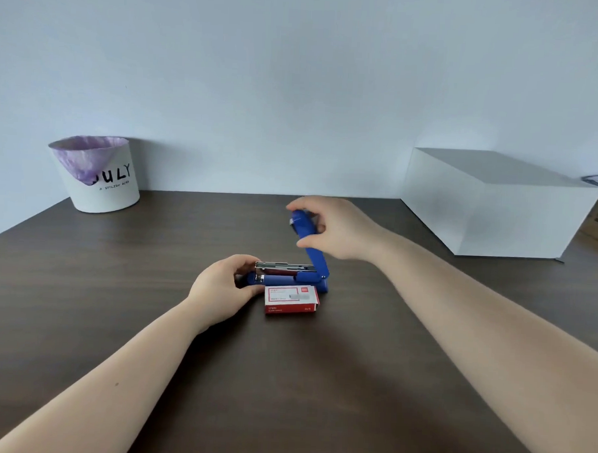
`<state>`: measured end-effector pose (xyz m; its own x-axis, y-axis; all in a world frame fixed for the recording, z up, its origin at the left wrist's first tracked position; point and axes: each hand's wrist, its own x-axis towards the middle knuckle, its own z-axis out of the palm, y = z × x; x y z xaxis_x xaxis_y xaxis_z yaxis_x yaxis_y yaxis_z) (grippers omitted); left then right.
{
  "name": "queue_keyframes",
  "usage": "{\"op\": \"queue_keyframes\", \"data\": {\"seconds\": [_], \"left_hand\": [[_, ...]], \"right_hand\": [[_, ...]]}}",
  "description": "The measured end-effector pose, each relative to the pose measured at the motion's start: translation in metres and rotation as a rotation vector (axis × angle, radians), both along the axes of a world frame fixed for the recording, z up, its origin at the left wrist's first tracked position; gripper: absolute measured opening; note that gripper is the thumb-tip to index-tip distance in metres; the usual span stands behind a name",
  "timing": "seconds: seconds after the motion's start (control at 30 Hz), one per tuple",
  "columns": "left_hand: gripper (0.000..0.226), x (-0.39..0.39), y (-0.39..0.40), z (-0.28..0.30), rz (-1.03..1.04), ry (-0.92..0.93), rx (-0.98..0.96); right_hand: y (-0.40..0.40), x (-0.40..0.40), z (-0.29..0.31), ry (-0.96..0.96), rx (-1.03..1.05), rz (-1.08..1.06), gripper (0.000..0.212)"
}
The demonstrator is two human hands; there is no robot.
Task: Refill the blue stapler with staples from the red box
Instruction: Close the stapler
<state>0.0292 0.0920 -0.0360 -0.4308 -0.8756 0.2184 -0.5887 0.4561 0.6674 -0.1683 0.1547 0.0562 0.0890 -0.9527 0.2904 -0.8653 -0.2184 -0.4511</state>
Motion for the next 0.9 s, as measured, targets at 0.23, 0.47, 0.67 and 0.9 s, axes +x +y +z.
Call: {"op": "queue_keyframes", "data": {"seconds": [0.23,0.47,0.67,0.9], "left_hand": [[0.036,0.0,-0.001,-0.001,-0.004,0.022,0.017],[0.05,0.005,-0.004,0.004,-0.069,0.039,0.108],[0.023,0.013,-0.023,0.006,0.194,0.07,0.105],[0.025,-0.017,-0.053,0.014,0.235,-0.202,0.014]], "right_hand": [[-0.017,0.023,-0.007,0.126,0.058,0.052,0.05],[-0.013,0.017,-0.038,0.155,0.168,0.005,0.042],[-0.009,0.002,-0.049,0.188,0.173,-0.112,0.033],[-0.027,-0.002,-0.054,0.21,0.084,-0.24,0.025]]}}
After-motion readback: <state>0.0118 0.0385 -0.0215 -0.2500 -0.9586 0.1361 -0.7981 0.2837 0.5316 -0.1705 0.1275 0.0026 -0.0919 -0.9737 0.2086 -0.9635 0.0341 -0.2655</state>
